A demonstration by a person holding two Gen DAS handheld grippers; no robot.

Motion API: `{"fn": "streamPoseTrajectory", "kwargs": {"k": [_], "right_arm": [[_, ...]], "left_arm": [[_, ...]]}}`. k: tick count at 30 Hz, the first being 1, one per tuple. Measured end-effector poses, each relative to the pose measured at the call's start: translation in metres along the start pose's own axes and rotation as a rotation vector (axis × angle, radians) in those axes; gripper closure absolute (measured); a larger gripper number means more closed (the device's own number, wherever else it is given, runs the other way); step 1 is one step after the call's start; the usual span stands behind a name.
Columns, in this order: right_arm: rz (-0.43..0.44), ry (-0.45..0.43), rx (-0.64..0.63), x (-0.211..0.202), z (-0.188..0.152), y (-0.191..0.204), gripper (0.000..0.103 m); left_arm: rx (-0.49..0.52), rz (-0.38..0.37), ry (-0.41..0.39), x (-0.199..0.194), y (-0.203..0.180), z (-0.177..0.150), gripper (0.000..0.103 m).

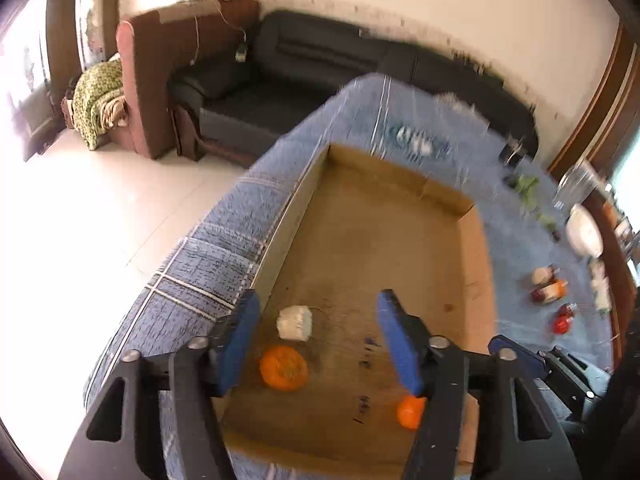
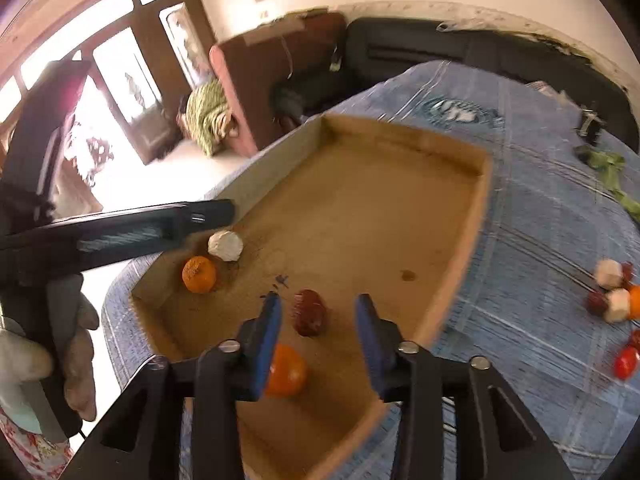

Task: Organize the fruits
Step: 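Carry the white cube and red date into the box and open both tools, then grasp a dark date with the right tool while the left tool grasps a red tomato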

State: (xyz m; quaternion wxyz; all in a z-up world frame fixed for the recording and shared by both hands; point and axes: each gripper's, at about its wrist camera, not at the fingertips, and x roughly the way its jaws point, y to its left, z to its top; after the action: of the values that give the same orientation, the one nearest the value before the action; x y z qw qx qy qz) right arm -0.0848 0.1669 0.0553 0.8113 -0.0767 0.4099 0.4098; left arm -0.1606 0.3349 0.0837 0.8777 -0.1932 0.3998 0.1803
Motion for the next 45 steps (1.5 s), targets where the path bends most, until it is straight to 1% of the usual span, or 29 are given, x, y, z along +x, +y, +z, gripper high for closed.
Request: {"fn": "streamPoseTrajectory", "kwargs": {"k": [1,4,8,12,16,18,20,21,23,24,26,27,28,30,33,35,37,40,44,45], "right_arm": [[-0.003,-0.018,0.017,-0.01,-0.005,-0.008,0.047],[-0.007,-0.043,0.07,-0.033,-0.02,-0.029,0.046],[-0.014,-0.057,0.142,-0.056,-0.04,-0.051,0.046],[-0.032,-0.071,0.205,-0.075,-0.06,-0.076,0.043],[-0.078,-0.085,0.255,-0.098,-0.082,-0.108,0.043],[-0.124,-0.091,0.266,-0.111,-0.091,-0.127,0.043],[-0.201,-0.108,0.29,-0.136,-0.104,-0.156,0.043],[-0.225,-0.115,0.303,-0.145,-0.109,-0.167,0.043],[-0.313,-0.139,0.363,-0.177,-0.124,-0.206,0.044],[-0.375,-0.15,0.406,-0.196,-0.133,-0.231,0.044],[-0.471,-0.16,0.491,-0.226,-0.151,-0.272,0.044],[-0.496,-0.163,0.522,-0.235,-0.157,-0.287,0.045],[-0.532,-0.165,0.57,-0.249,-0.167,-0.308,0.05],[-0.577,-0.145,0.64,-0.265,-0.183,-0.34,0.059],[-0.566,-0.123,0.702,-0.27,-0.199,-0.367,0.059],[-0.549,-0.102,0.709,-0.264,-0.201,-0.375,0.059],[-0.541,-0.081,0.707,-0.255,-0.202,-0.377,0.06],[-0.519,-0.096,0.702,-0.25,-0.203,-0.379,0.061],[-0.499,-0.083,0.649,-0.238,-0.198,-0.371,0.063],[-0.486,-0.072,0.625,-0.233,-0.197,-0.365,0.066]], "left_arm": [[-0.004,-0.011,-0.022,-0.01,-0.003,-0.004,0.034],[0.011,-0.042,-0.042,-0.024,-0.018,-0.015,0.032],[0.053,-0.1,-0.026,-0.03,-0.047,-0.034,0.032],[0.111,-0.156,-0.013,-0.033,-0.08,-0.055,0.032],[0.182,-0.198,0.007,-0.035,-0.114,-0.069,0.032],[0.212,-0.204,0.007,-0.037,-0.125,-0.073,0.032],[0.232,-0.21,0.005,-0.038,-0.133,-0.077,0.032],[0.239,-0.215,0.005,-0.038,-0.136,-0.078,0.032],[0.253,-0.226,0.01,-0.038,-0.143,-0.081,0.032],[0.257,-0.23,0.012,-0.037,-0.146,-0.081,0.032],[0.269,-0.242,0.019,-0.034,-0.154,-0.083,0.032],[0.276,-0.251,0.026,-0.031,-0.16,-0.084,0.032],[0.279,-0.257,0.032,-0.028,-0.163,-0.085,0.032],[0.283,-0.266,0.051,-0.02,-0.172,-0.086,0.032],[0.286,-0.283,0.085,-0.009,-0.184,-0.089,0.032],[0.295,-0.285,0.098,-0.005,-0.193,-0.091,0.032],[0.307,-0.279,0.105,-0.002,-0.2,-0.093,0.032],[0.322,-0.271,0.111,-0.002,-0.207,-0.096,0.032],[0.331,-0.262,0.115,0.0,-0.21,-0.099,0.032],[0.329,-0.261,0.12,0.002,-0.21,-0.099,0.032]]}}
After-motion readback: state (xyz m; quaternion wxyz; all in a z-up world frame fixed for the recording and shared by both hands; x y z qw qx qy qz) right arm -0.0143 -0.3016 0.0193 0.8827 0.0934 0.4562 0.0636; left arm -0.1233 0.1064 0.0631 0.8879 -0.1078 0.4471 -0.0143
